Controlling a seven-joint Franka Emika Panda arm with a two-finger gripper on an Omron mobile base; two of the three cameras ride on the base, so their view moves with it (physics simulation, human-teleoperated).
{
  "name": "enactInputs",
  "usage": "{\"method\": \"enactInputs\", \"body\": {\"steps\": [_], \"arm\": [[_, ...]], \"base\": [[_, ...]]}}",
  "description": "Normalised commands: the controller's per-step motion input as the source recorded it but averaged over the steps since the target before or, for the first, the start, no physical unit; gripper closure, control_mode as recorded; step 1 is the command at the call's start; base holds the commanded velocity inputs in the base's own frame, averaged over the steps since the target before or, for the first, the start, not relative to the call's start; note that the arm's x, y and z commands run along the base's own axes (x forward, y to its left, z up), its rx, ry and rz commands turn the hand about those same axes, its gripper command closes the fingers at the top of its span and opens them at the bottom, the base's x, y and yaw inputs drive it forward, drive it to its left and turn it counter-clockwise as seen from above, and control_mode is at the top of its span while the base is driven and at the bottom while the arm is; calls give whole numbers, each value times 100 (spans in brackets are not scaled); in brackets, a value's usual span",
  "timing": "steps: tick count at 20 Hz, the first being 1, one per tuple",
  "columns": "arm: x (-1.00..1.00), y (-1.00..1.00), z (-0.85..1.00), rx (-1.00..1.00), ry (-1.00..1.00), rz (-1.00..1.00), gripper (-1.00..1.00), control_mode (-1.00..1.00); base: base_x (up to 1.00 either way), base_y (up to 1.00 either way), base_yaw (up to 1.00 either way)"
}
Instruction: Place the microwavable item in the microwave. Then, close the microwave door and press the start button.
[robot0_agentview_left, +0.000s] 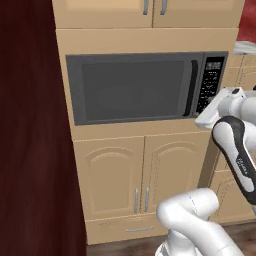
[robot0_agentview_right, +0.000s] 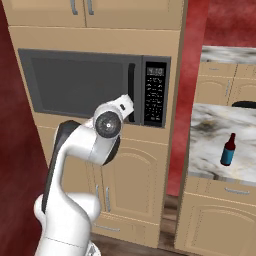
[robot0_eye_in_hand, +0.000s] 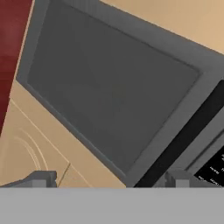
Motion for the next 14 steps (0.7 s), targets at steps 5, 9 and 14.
{"method": "enactInputs", "body": {"steps": [5,9,14], "arm": [[-6,-56,-42,12,7,6,-100,-100],[3,-18,-39,4,0,0,-100,-100],[0,-12,-15,3,0,0,-100,-100]], "base": [[0,0,0],[0,0,0],[0,0,0]]}}
